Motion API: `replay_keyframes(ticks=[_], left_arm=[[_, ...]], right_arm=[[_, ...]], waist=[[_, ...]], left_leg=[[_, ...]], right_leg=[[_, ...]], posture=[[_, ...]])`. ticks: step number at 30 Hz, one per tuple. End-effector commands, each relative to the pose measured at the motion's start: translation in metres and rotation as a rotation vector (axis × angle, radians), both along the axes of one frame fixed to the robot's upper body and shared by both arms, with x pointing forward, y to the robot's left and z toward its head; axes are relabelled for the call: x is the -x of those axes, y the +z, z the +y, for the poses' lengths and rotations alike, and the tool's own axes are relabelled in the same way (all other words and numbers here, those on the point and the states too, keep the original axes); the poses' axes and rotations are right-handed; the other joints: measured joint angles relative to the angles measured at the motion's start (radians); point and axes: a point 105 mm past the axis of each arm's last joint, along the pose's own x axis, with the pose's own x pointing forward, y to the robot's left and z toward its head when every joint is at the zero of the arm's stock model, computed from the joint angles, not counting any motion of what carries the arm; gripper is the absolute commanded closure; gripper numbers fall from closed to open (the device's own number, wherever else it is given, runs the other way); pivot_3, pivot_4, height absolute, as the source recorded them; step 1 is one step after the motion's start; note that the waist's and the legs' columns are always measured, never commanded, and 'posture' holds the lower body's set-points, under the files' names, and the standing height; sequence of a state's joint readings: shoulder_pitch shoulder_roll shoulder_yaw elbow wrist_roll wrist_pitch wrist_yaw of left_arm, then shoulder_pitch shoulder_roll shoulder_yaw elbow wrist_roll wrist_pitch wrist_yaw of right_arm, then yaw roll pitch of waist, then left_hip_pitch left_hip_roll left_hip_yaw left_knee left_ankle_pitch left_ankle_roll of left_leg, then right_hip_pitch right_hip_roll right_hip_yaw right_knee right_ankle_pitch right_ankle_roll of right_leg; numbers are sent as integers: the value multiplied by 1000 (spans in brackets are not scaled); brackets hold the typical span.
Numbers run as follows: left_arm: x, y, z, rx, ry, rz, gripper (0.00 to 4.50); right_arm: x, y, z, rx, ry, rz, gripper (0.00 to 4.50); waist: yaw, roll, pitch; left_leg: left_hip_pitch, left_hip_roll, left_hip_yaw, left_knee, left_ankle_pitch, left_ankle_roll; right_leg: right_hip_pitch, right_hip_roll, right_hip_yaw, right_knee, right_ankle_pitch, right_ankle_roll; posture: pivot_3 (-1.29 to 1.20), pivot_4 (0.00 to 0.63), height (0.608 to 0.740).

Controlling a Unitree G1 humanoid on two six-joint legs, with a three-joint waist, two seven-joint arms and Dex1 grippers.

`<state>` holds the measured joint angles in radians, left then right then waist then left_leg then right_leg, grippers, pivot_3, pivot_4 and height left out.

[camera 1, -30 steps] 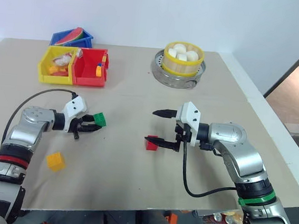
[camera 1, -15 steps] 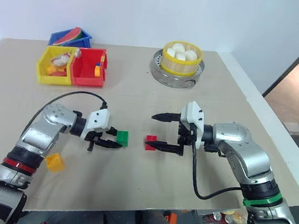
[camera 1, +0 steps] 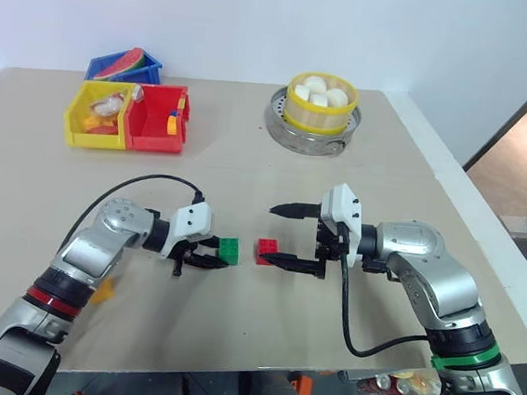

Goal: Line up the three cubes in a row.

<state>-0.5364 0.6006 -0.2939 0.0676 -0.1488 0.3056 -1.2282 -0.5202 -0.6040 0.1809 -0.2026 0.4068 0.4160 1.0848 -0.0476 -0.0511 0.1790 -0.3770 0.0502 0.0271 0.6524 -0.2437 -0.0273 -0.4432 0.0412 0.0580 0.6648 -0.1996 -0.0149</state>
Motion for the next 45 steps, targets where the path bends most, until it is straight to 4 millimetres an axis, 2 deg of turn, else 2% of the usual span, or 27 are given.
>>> replay_keyframes(ticks=[1, 21, 23, 29, 30, 35, 45], left_arm=[[1, 4, -2, -1, -8, -24, 3223], [-8, -4, 4, -53, 71, 12, 3223], [-8, -4, 4, -56, 71, 13, 2206], [-13, 7, 3, -28, 83, -32, 163], [-14, 10, 4, -25, 86, -41, 41], [-14, 24, 10, -24, 102, -88, 41], [8, 71, 41, 69, 198, -95, 41]], right_arm=[[0, 9, 0, -7, 6, -51, 0], [-1, 6, -1, 7, 5, -58, 0], [-1, 5, -1, 7, 4, -58, 0], [-1, 5, -2, 11, 3, -57, 0], [-1, 4, -2, 12, 2, -56, 0], [-1, 3, -2, 15, 4, -54, 0], [2, 8, -3, 5, 23, -45, 0]], waist=[[0, 0, 0], [0, 0, 0], [0, 0, 0], [0, 0, 0], [0, 0, 0], [-2, 0, 0], [-1, 1, 0]], left_leg=[[0, 0, 0, 0, 0, 0], [2, 0, 0, 0, 0, 0], [2, 0, 0, 0, 0, 0], [2, -2, 0, 1, 1, 2], [2, -2, 0, 1, 2, 2], [2, -2, 1, 2, 3, 4], [0, -1, 0, -2, -2, 3]], right_leg=[[0, 0, 0, 0, 0, 0], [1, 1, 0, 0, 1, 1], [1, 1, 0, 0, 1, 1], [2, 1, 2, 0, 1, 2], [2, 1, 3, 0, 1, 2], [2, 3, 7, 0, 1, 1], [0, 4, 8, 0, -3, 0]], posture=[[0, 150, 740], [0, 150, 740], [0, 150, 740], [0, 150, 740], [0, 150, 740], [0, 150, 740], [0, 150, 740]])
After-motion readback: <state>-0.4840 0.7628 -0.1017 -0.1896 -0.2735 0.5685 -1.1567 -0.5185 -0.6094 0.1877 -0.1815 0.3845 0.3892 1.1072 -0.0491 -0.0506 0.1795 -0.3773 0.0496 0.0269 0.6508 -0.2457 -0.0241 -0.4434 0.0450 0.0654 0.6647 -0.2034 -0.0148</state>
